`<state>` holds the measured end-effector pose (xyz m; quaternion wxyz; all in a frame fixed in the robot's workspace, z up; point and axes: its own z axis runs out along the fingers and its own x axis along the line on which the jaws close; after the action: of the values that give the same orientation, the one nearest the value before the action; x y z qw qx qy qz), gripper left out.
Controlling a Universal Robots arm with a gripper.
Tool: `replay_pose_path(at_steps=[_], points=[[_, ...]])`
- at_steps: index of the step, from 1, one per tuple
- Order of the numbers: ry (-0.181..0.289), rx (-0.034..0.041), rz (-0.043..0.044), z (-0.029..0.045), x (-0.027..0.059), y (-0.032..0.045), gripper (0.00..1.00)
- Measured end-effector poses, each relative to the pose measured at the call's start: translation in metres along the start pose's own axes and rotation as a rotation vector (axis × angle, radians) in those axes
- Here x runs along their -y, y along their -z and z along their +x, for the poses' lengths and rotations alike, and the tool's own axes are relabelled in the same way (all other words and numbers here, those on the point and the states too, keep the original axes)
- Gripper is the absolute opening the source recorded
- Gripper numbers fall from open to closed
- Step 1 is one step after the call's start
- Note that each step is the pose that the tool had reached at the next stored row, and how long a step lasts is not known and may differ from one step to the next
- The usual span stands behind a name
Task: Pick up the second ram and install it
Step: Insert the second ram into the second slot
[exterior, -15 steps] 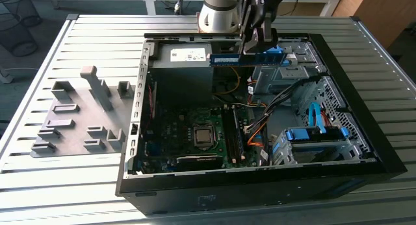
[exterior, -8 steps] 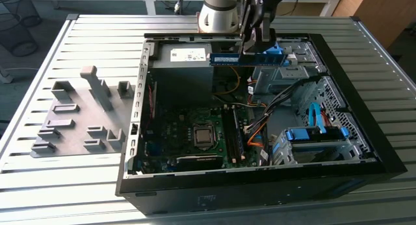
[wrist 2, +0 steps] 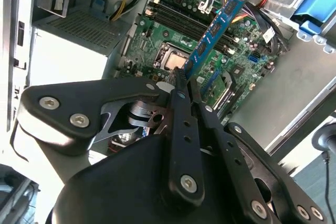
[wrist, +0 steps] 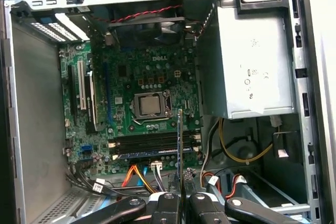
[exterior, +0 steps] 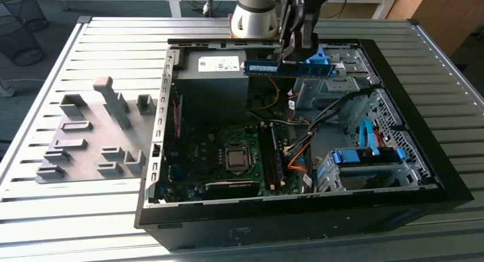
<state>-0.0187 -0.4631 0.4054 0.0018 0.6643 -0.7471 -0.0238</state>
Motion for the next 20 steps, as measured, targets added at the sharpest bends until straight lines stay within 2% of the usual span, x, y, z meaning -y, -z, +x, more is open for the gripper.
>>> replay_pose_path(at_steps=[20], points=[[-0.063,0.0024,0.0018,0.0000,0.0000,0.0000,0.14]])
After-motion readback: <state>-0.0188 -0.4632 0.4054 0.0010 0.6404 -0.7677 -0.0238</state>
